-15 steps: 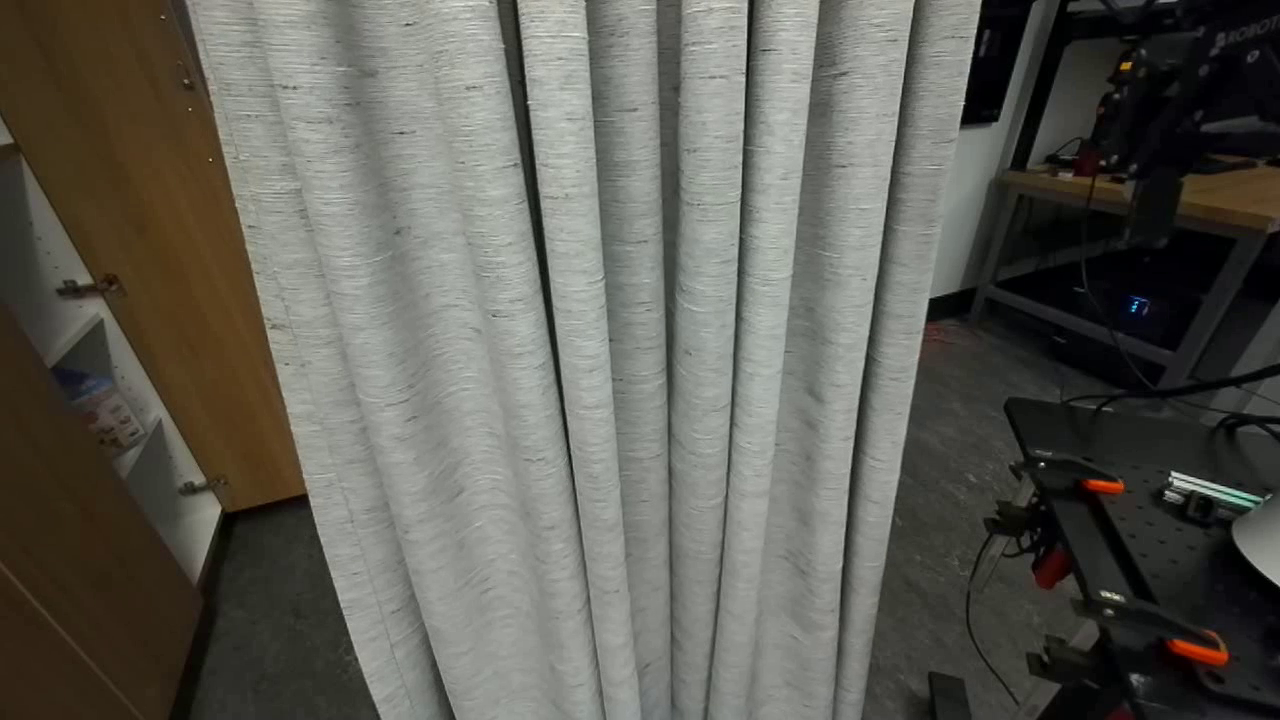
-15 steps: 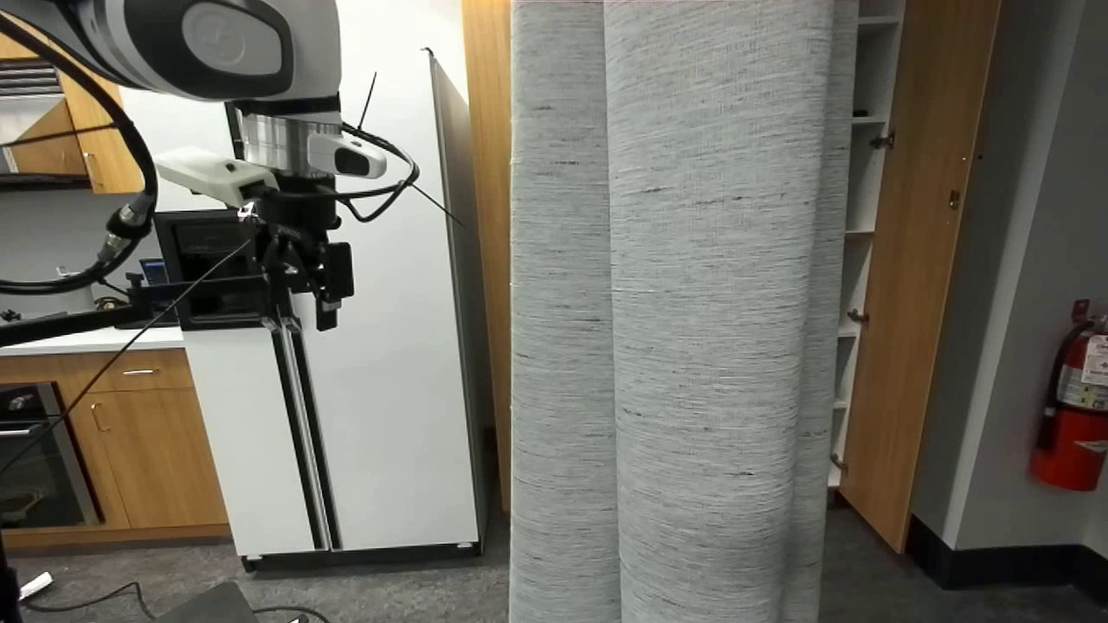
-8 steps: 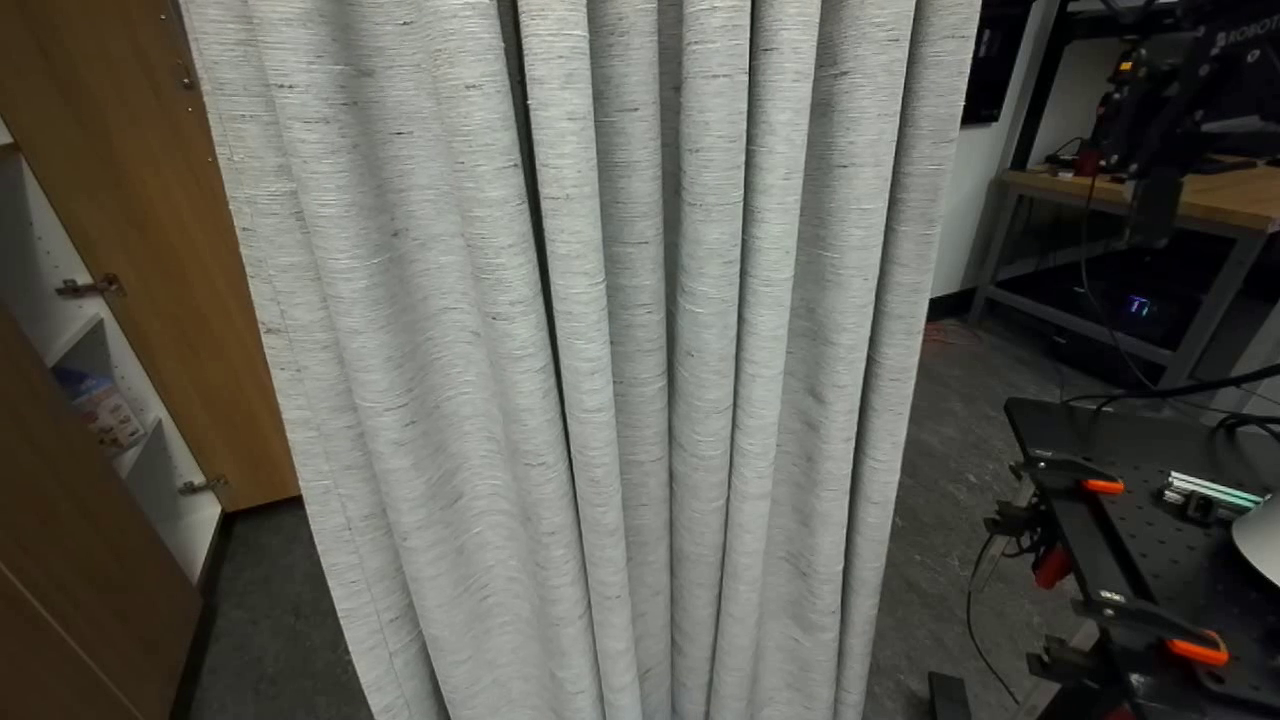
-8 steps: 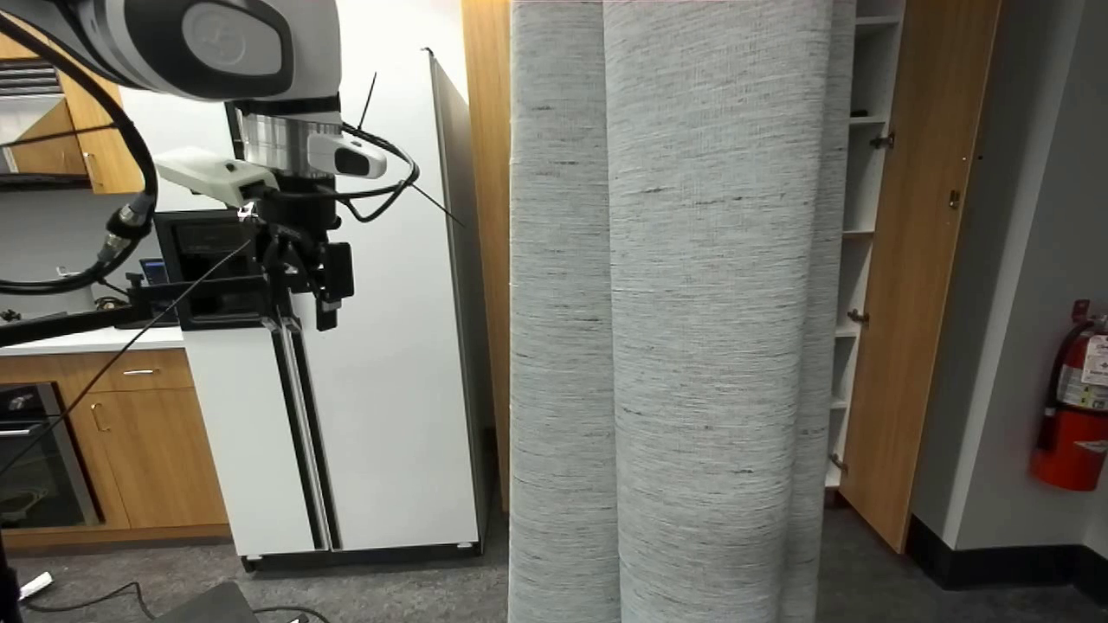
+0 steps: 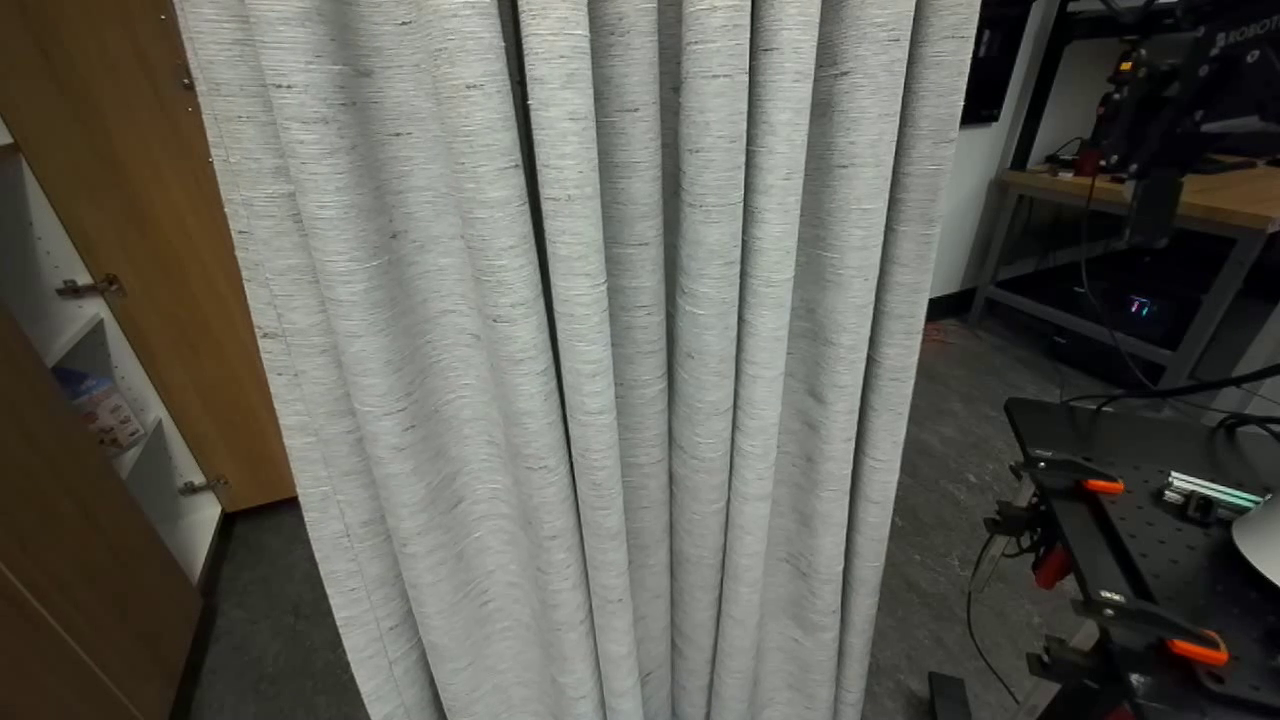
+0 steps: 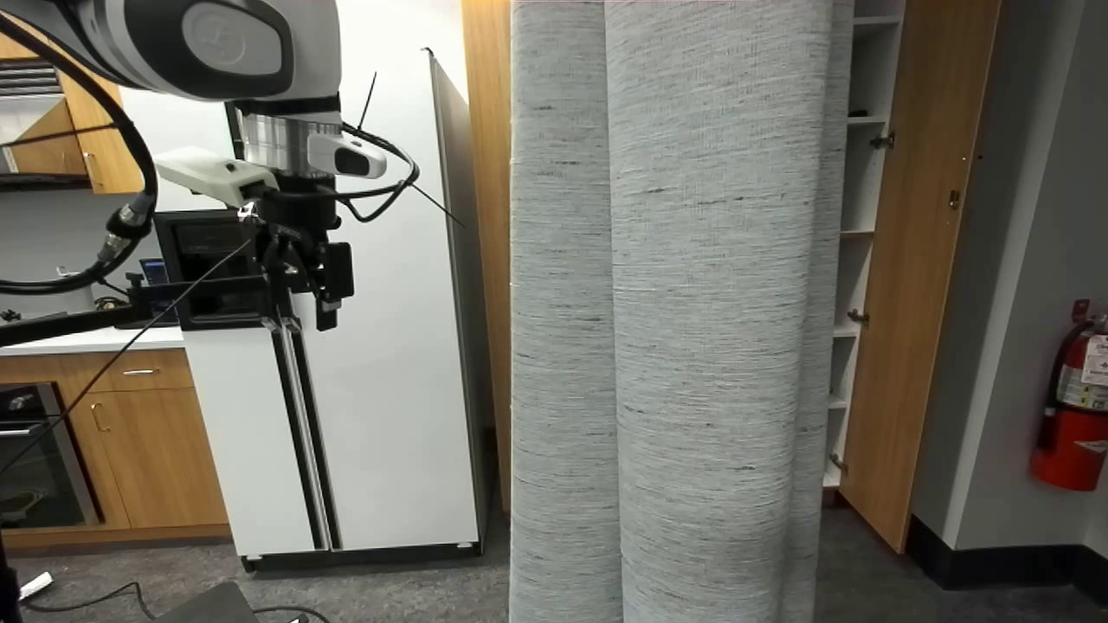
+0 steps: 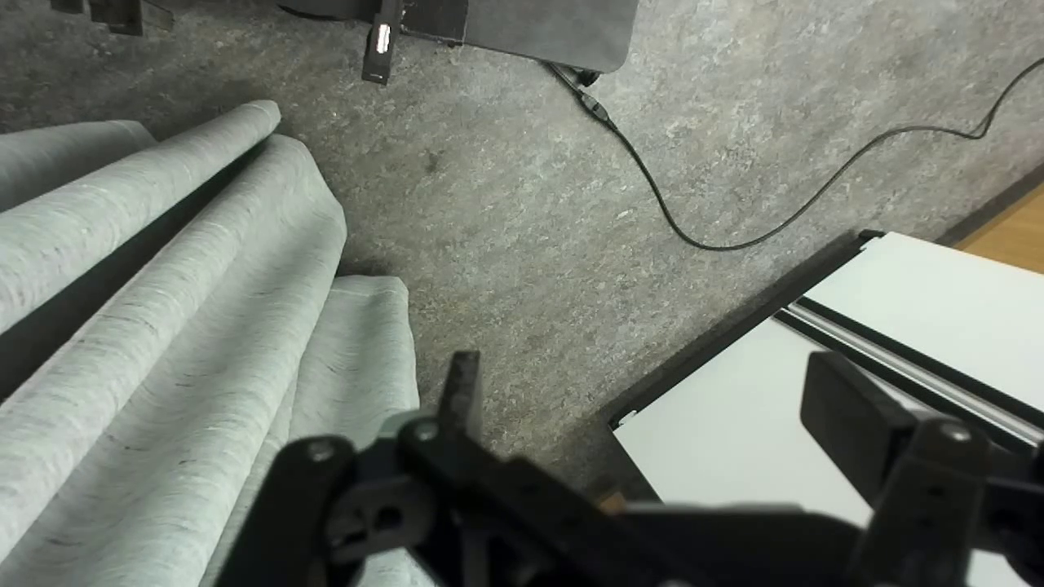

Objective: Close the curtain then open it

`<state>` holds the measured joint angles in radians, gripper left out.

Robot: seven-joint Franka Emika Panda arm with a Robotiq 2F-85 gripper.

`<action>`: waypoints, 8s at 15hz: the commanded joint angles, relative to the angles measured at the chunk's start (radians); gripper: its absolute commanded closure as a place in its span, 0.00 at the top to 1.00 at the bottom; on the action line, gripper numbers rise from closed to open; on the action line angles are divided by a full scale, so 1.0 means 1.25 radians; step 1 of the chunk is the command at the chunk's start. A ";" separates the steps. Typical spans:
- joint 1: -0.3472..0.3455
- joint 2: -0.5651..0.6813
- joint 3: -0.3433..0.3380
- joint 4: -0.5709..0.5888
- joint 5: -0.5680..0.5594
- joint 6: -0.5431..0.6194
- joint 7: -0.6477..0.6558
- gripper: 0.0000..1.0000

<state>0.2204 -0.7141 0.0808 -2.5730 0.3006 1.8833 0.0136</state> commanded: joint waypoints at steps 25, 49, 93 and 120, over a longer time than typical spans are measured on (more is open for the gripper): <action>-0.012 0.000 0.009 0.002 0.006 -0.004 -0.006 1.00; -0.184 -0.047 0.012 -0.008 -0.434 0.237 0.000 1.00; -0.354 0.045 -0.017 0.088 -0.609 0.523 0.100 0.00; -0.662 0.043 -0.251 0.181 -0.609 0.504 0.110 0.00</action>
<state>-0.5666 -0.6961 -0.2117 -2.4016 -0.4653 2.5131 0.1423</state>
